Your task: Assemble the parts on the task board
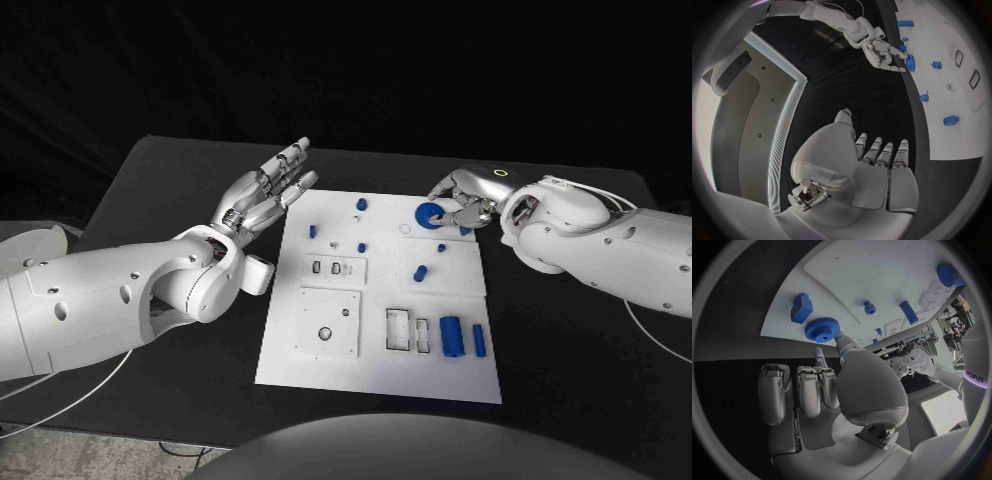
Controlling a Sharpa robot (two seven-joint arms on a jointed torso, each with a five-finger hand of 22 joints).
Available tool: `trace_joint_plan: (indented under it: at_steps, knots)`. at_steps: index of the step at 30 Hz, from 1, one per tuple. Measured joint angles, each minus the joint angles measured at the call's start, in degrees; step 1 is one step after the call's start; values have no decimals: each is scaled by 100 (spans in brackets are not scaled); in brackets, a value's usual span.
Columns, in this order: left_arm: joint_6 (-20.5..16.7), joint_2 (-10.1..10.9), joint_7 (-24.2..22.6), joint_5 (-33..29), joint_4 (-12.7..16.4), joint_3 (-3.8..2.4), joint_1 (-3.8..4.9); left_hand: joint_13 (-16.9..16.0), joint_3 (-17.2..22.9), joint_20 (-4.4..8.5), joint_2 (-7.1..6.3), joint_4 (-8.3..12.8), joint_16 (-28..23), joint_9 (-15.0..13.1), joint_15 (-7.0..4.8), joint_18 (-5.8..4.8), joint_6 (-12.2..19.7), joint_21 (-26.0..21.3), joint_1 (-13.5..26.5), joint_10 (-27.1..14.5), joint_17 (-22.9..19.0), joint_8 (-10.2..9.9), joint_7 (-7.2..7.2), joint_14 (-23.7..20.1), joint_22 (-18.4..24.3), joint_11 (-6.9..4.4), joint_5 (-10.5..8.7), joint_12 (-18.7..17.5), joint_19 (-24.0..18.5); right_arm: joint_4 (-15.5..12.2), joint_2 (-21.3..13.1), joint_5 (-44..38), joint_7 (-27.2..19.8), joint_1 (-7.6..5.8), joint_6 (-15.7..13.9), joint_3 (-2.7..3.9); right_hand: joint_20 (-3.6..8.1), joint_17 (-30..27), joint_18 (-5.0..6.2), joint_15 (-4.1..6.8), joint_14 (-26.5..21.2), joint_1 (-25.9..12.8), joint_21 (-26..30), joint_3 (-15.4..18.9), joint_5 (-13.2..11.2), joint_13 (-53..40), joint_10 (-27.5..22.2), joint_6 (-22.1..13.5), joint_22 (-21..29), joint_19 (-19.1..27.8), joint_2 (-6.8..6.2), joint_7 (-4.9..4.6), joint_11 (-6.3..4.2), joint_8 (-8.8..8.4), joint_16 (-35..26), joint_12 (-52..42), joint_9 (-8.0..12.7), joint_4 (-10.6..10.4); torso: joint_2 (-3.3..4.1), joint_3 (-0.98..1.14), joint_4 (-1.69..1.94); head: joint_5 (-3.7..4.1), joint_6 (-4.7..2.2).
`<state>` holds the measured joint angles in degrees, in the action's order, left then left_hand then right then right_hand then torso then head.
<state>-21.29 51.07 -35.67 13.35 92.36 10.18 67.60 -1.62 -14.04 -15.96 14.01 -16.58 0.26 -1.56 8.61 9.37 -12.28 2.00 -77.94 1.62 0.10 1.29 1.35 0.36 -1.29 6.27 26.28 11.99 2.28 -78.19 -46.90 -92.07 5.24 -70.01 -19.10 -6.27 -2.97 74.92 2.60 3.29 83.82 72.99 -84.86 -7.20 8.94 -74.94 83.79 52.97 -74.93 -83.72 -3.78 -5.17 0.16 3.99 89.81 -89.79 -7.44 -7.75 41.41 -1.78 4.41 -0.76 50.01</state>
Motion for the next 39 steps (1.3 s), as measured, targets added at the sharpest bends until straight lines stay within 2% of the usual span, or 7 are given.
trace_joint_plan:
  at_steps: [5,8,18,22,27,34,39]
  knots:
    - [13,1,6,0,-1,0,0,0,0,0,0,0,0,0,0,0,0,0,0,0,0,0,0,0,-3,0,0,0,0,62,26,8,0,15,47,0,-21,0,0,-21,21,48,55,-37,480,0,20,1,1,-21,44,-2,20,2,0,0,-128,85,0,0,1,11,0]
    - [20,1,9,0,-1,0,0,0,0,0,0,0,0,0,0,0,0,0,0,0,0,0,0,0,-5,0,0,0,0,102,58,12,1,38,78,1,-21,-1,0,-21,21,94,67,-86,750,1,20,30,1,-20,-1,-31,20,22,0,0,-196,133,0,1,4,13,0]
    - [44,8,27,-1,1,0,0,1,0,-21,0,0,0,0,21,0,0,22,0,0,6,0,0,21,-11,0,0,0,21,180,147,24,-4,64,127,18,-41,-1,0,-33,9,224,134,-263,1389,1,21,140,1,-41,-9,-95,21,82,0,0,-358,310,1,1,9,3,0]
    - [56,4,33,-3,-2,0,-1,1,13,-21,0,13,0,0,21,0,0,22,0,21,5,0,0,21,-11,21,0,0,21,188,164,26,-21,64,128,25,-41,0,0,-33,9,259,134,-312,1420,1,21,199,2,-41,-30,-71,21,133,0,0,-380,359,1,1,8,0,0]
    - [73,-12,39,-7,-29,0,-12,1,13,-21,-24,13,0,0,21,0,0,22,-23,21,5,0,0,21,-17,21,0,0,21,187,166,25,-33,65,130,32,-41,3,0,-33,9,343,134,-375,1289,2,21,270,2,-41,-73,-122,21,203,0,0,-380,472,1,0,9,9,0]
    - [102,-17,50,-41,-57,4,-39,1,13,-21,0,13,0,0,40,0,21,22,-46,21,10,0,-21,41,-17,21,23,0,21,171,162,16,-83,65,102,37,-41,3,0,-34,11,487,129,-478,1967,2,21,291,2,-41,-92,-138,22,220,0,0,-366,682,-1,-2,10,-2,0]
    - [119,-17,56,-59,-65,6,-43,1,26,-41,0,26,0,0,40,1,21,44,-46,21,10,0,-21,41,-17,21,23,0,42,121,140,31,-112,75,29,21,-63,2,0,-53,30,484,86,-501,2136,2,20,307,2,-19,-88,-124,62,225,0,1,-366,706,-7,-3,10,-20,0]
